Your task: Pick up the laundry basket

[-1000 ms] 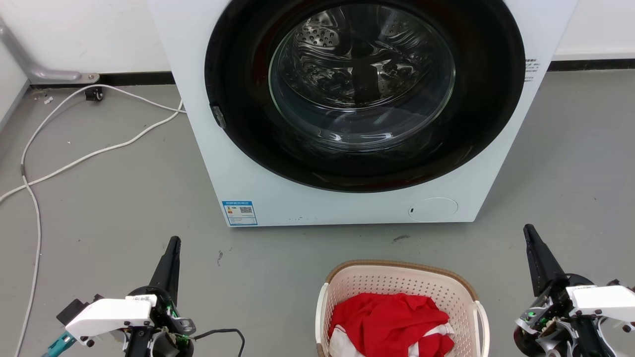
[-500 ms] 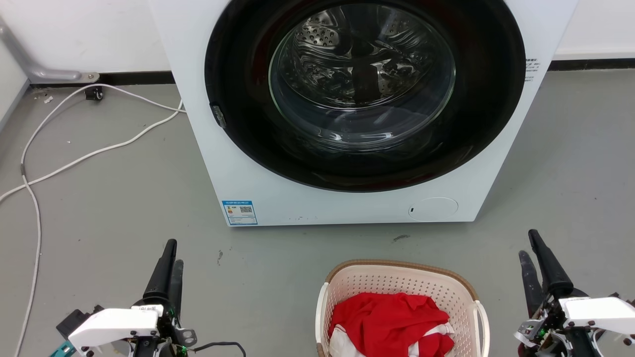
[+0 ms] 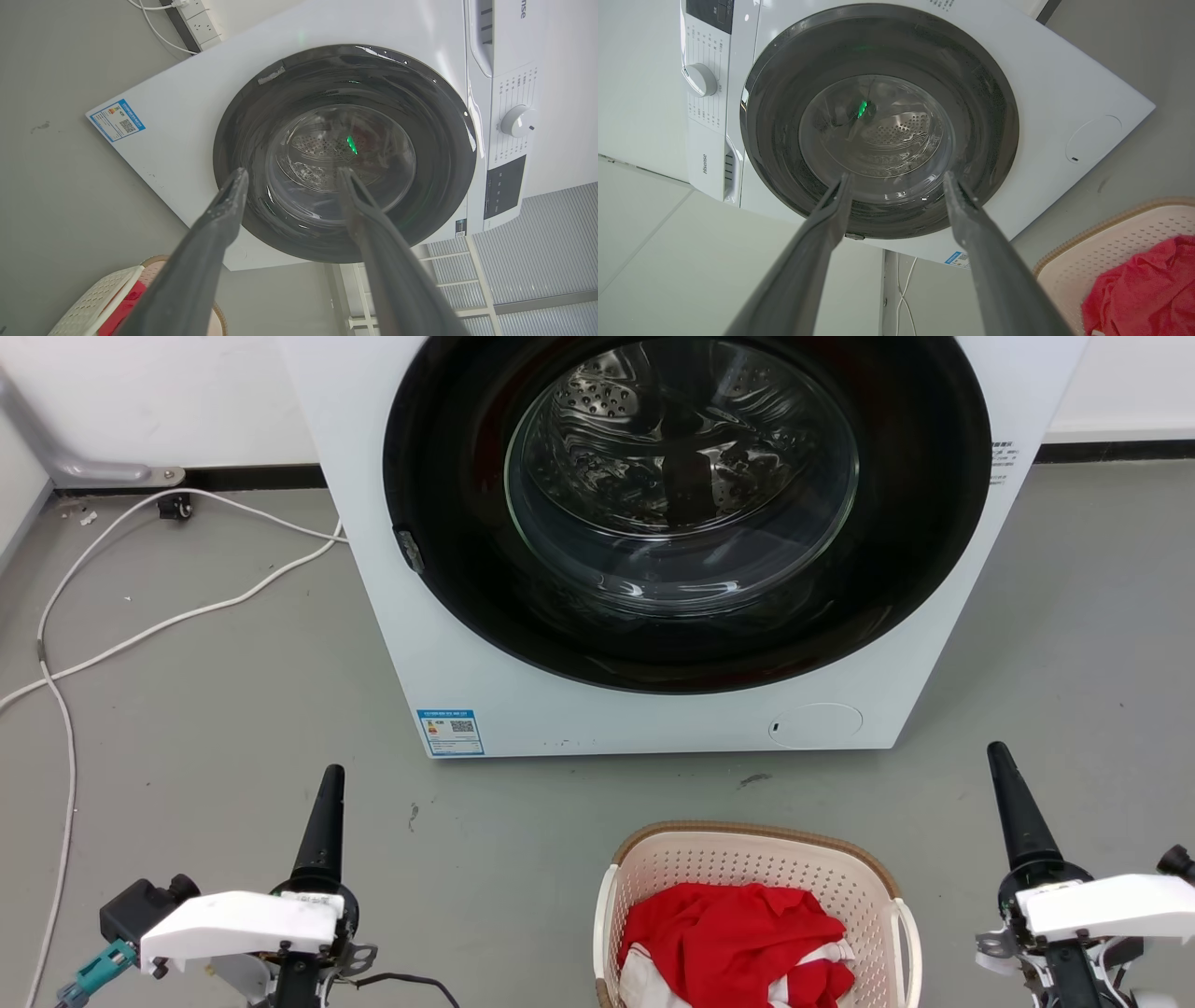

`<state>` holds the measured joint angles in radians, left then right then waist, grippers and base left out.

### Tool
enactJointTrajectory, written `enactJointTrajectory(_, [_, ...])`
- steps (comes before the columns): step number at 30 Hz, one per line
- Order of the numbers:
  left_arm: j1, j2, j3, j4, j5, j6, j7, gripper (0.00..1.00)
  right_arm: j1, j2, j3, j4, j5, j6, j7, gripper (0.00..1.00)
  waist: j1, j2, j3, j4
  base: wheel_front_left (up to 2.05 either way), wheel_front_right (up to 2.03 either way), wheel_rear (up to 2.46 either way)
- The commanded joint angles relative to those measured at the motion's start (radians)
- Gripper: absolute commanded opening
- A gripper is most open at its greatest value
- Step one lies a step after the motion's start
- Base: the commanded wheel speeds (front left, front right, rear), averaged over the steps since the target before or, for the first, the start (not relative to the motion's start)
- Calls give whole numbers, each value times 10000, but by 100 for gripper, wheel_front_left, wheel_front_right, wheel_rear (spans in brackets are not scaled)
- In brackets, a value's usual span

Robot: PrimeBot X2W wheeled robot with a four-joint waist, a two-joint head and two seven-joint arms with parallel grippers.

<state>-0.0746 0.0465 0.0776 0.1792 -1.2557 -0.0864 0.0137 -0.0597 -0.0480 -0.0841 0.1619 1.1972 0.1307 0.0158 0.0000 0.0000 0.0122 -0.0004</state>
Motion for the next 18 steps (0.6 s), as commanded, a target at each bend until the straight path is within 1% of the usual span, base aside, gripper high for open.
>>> enactJointTrajectory(1, [-75, 33, -63, -273, 493, 71, -116, 100, -57, -23, 85, -320, -602, 2, -132, 100, 0, 0, 7, 3, 0, 0, 0])
enactJointTrajectory(8, [-3, 35, -258, -468, 1717, 254, -395, 100, 78, -24, 237, -575, -2151, 2, -414, 100, 0, 0, 19, 7, 0, 0, 0])
enactJointTrajectory(18, [96, 38, -495, -592, 3261, 415, -760, 100, 252, -26, 302, -855, -3936, 1, -779, 100, 0, 0, 28, 14, 0, 0, 0])
